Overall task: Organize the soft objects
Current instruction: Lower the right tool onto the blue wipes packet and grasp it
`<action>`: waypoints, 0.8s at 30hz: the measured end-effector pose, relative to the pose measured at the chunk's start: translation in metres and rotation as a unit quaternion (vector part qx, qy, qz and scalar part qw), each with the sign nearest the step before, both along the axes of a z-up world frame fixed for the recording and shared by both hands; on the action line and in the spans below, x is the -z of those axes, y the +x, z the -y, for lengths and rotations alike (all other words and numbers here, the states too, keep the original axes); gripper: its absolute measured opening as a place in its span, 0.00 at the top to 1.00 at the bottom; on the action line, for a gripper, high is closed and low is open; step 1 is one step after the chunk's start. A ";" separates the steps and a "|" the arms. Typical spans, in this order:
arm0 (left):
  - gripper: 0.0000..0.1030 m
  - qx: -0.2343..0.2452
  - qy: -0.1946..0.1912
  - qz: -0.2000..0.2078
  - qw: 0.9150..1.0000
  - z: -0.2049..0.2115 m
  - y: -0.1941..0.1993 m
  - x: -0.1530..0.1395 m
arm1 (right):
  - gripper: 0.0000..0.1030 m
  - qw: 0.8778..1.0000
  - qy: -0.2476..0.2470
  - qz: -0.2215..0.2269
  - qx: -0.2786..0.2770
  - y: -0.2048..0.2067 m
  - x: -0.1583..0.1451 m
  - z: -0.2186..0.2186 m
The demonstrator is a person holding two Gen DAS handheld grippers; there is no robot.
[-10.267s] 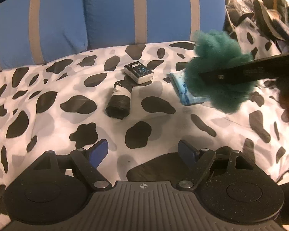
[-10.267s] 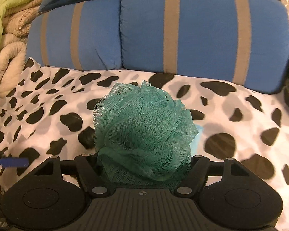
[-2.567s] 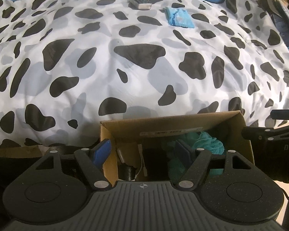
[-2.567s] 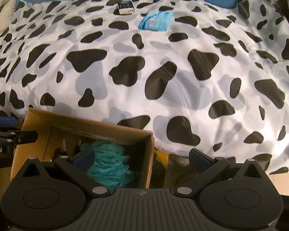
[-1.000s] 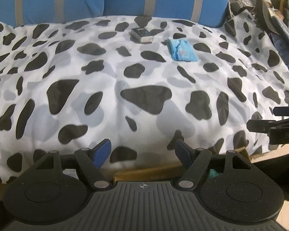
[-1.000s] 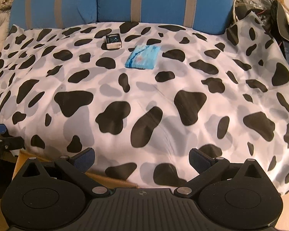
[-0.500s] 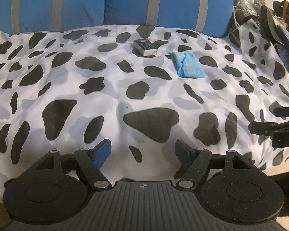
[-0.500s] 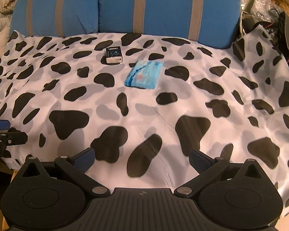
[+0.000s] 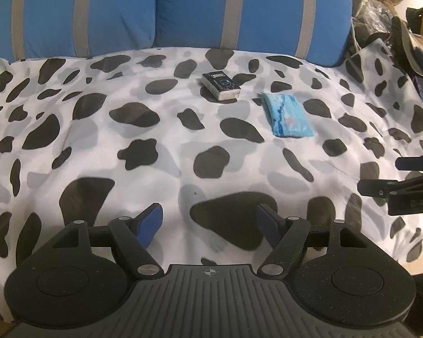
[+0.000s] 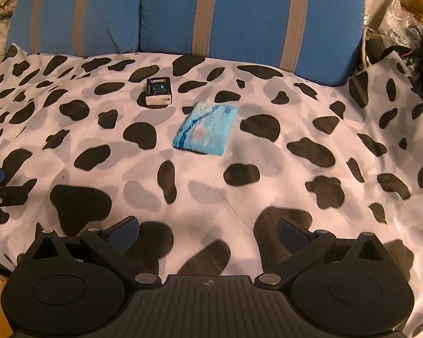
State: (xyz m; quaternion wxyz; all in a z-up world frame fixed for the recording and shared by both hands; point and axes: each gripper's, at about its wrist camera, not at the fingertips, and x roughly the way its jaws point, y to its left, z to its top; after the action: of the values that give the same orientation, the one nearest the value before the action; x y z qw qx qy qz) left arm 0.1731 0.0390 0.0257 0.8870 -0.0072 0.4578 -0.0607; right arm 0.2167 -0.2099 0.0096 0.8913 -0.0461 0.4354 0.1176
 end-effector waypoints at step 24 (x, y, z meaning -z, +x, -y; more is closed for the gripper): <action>0.30 0.004 -0.019 -0.020 1.000 -0.010 0.047 0.001 | 0.00 0.999 0.006 -0.012 0.030 0.123 0.045 -0.037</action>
State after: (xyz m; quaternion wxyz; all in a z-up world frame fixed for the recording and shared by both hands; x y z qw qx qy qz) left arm 0.2204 0.0492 0.0247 0.8771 -0.0231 0.4742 -0.0729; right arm 0.3393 -0.1728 -0.0358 0.8894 -0.0260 0.4466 0.0942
